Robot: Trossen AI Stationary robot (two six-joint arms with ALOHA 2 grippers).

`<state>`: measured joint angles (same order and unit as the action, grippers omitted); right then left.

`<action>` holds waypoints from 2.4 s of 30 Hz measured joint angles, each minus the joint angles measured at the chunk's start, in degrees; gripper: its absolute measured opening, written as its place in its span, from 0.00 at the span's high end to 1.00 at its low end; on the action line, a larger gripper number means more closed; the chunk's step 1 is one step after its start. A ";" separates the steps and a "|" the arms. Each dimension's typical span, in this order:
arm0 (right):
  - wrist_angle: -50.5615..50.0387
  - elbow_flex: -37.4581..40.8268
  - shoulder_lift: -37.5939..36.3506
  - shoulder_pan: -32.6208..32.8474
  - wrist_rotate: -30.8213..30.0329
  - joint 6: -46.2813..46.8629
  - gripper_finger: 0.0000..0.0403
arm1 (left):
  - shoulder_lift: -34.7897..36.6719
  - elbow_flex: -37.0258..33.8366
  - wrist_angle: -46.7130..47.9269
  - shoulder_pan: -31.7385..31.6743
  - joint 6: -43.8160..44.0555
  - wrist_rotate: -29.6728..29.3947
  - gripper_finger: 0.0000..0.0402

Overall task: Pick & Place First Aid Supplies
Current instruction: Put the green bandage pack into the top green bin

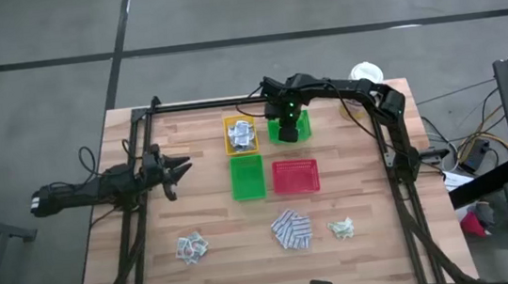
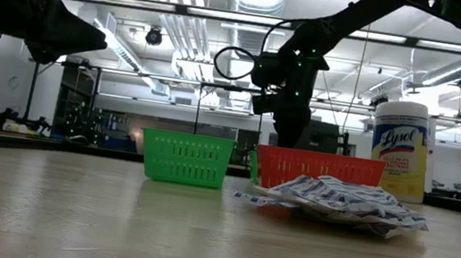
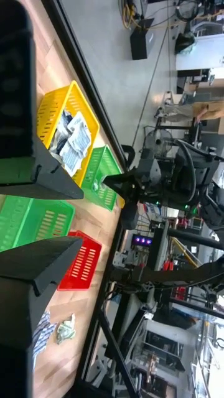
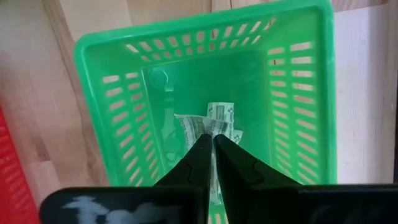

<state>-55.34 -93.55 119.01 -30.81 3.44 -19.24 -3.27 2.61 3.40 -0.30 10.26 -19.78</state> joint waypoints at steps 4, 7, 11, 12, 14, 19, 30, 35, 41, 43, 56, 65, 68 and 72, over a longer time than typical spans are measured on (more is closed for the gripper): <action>0.01 0.34 0.02 0.00 -0.02 0.36 0.89 | 0.00 0.00 0.02 0.00 0.02 0.01 0.73; 0.02 0.34 0.02 0.00 -0.15 1.24 0.85 | 0.00 0.00 0.02 0.00 0.02 0.02 0.73; 0.01 0.34 0.00 0.00 -0.15 2.08 0.81 | 0.00 0.00 0.02 0.00 0.19 0.03 0.73; 0.01 0.34 -0.01 0.00 -0.15 2.34 0.81 | 0.00 0.00 0.03 0.00 0.24 0.03 0.73; 0.01 0.34 -0.01 0.04 -0.15 2.33 0.80 | 0.00 0.00 0.04 0.00 0.24 0.06 0.73; -0.02 0.34 -0.01 0.04 -0.13 2.25 0.78 | 0.00 -0.02 0.07 0.00 0.51 0.19 0.73; -0.19 0.34 -0.01 0.04 -0.11 1.04 0.82 | 0.00 -0.02 0.07 0.00 0.68 0.19 0.73; -0.19 0.34 -0.03 0.04 -0.09 1.14 0.83 | 0.00 -0.02 0.09 0.00 0.21 -0.07 0.73; -0.19 0.34 -0.09 0.04 0.04 2.22 0.81 | 0.00 -0.02 0.04 -0.02 0.83 -2.73 0.73; -0.19 0.34 -0.11 0.04 0.04 2.51 0.80 | 0.00 -0.04 0.04 0.00 2.17 -2.80 0.73; -0.19 0.34 -0.11 0.07 0.04 2.44 0.83 | 0.00 -0.04 0.04 0.00 6.37 -2.82 0.73; -4.13 0.34 -3.53 0.62 1.81 3.46 0.85 | 0.02 -0.04 0.04 0.00 8.24 -2.53 0.73; -6.31 0.34 -7.39 2.01 2.41 4.29 0.85 | 0.02 -0.04 0.04 0.00 8.24 -2.36 0.73; -10.74 0.44 -14.19 5.19 2.49 6.98 0.86 | 0.02 -0.04 0.04 0.00 8.22 -2.35 0.73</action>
<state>-66.07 -93.11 104.82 -25.62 5.93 -12.26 -3.25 2.57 3.44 -0.30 18.48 -22.13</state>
